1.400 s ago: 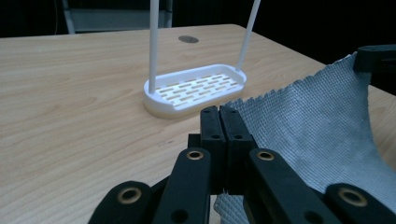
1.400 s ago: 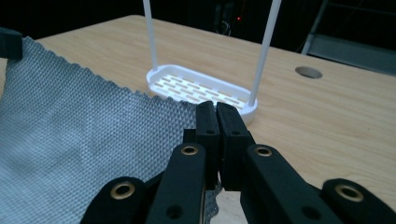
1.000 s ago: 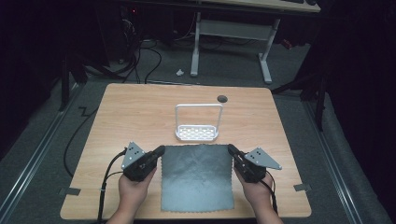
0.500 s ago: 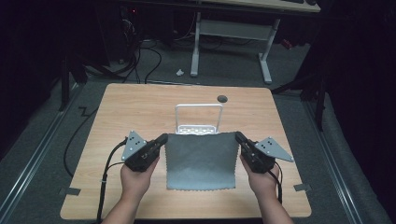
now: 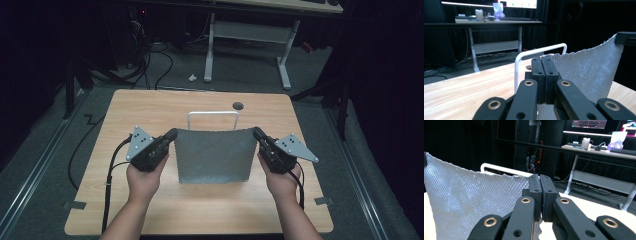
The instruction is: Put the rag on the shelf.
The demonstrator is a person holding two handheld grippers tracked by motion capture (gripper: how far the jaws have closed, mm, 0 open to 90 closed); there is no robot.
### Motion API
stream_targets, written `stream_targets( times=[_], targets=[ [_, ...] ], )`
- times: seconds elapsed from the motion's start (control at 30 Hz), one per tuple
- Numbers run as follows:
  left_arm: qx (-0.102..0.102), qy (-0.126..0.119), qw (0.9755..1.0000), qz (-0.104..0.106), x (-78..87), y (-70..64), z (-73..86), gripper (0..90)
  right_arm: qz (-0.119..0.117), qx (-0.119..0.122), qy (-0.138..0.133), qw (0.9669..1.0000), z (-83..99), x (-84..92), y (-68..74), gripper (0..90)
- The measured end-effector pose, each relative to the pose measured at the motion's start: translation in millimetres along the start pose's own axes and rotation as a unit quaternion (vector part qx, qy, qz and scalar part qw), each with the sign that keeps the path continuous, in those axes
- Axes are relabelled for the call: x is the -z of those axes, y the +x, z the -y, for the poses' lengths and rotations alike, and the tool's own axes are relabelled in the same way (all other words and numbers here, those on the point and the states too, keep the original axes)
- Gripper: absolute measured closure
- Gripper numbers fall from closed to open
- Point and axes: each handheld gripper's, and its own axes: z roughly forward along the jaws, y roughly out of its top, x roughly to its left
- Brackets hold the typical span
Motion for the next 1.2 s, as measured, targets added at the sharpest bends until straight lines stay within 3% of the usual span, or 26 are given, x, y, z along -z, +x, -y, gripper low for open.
stream_targets(
  times=[0.37,0.53,0.73,0.83,1.0,1.2],
  targets=[
    [-0.009,-0.020,0.9997,-0.015,-10.4,8.9,-24.0,89.7,0.006,0.001,-0.015,0.9999,-18.7,-8.5,-1.1,89.8],
    [-0.028,-0.021,0.9991,-0.023,-16.5,11.8,-37.4,89.7,0.011,0.002,-0.015,0.9998,-28.0,-17.1,-6.1,89.8],
    [-0.044,-0.009,0.9985,-0.031,-28.3,17.1,-50.3,89.7,0.014,0.005,-0.023,0.9996,-40.4,-27.7,-13.8,89.8],
    [-0.061,-0.001,0.9970,-0.046,-36.1,20.0,-55.2,89.7,0.014,0.000,-0.025,0.9996,-44.9,-33.5,-17.0,89.8],
    [-0.073,0.001,0.9957,-0.057,-48.7,25.4,-64.6,89.7,0.023,-0.004,-0.025,0.9994,-50.8,-47.5,-22.2,89.8],
    [-0.073,0.008,0.9946,-0.073,-66.3,36.3,-71.1,89.7,0.023,-0.008,-0.024,0.9994,-62.4,-62.2,-29.5,89.8]
  ],
)
